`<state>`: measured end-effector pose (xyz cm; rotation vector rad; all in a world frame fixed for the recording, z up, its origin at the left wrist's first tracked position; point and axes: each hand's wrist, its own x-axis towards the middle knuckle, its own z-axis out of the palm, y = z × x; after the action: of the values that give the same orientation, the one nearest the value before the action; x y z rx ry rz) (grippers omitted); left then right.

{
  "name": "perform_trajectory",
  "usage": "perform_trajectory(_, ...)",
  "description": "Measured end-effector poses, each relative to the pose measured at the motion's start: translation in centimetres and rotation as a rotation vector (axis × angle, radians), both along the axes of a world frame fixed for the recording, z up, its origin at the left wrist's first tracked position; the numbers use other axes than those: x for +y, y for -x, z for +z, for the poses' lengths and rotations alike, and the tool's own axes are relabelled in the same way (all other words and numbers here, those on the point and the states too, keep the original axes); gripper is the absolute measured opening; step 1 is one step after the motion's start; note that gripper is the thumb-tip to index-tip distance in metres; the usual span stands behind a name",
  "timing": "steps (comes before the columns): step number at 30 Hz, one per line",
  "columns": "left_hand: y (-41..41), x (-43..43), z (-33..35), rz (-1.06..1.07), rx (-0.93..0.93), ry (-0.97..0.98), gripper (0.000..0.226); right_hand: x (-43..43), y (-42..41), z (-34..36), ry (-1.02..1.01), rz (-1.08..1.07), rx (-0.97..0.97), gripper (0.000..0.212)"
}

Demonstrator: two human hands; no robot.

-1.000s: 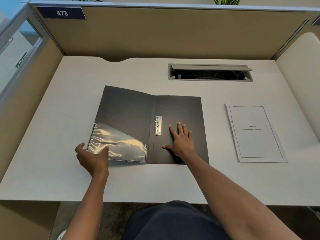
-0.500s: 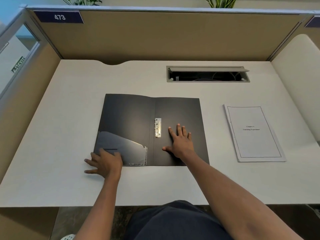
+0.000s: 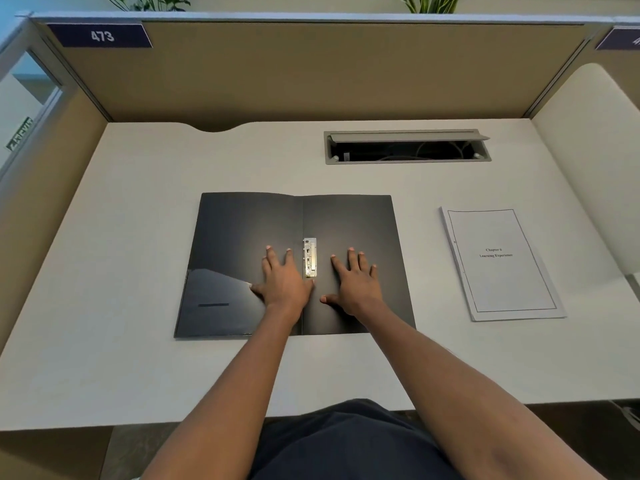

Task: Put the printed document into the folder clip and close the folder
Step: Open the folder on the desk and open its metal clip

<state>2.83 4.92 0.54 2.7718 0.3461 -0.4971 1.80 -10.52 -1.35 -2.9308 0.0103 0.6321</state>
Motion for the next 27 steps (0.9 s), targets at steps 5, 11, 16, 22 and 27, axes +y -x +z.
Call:
perform_trajectory(5, -1.2, -0.7, -0.3, 0.017, 0.147, 0.034, 0.111, 0.0, -0.5, 0.4, 0.001, -0.003, 0.019, 0.106)
perform_trajectory(11, -1.1, -1.0, -0.7, 0.020, 0.147, 0.036, 0.115, 0.6, -2.0, 1.4, -0.124, -0.086, -0.011, 0.081)
perform_trajectory(16, -1.2, -1.0, -0.5, 0.024, 0.136, 0.026, 0.112, 2.7, -3.3, 1.7, -0.171, -0.182, -0.057, 0.090)
perform_trajectory(22, -1.3, -1.0, -0.7, 0.028, 0.134, 0.014, 0.105, 3.6, -3.6, 1.2, -0.050, -0.186, -0.074, 0.106)
perform_trajectory(27, -1.6, -1.3, -0.9, 0.036, 0.140, 0.003, 0.098, 4.2, -3.5, 1.1, -0.007, -0.192, -0.090, 0.107)
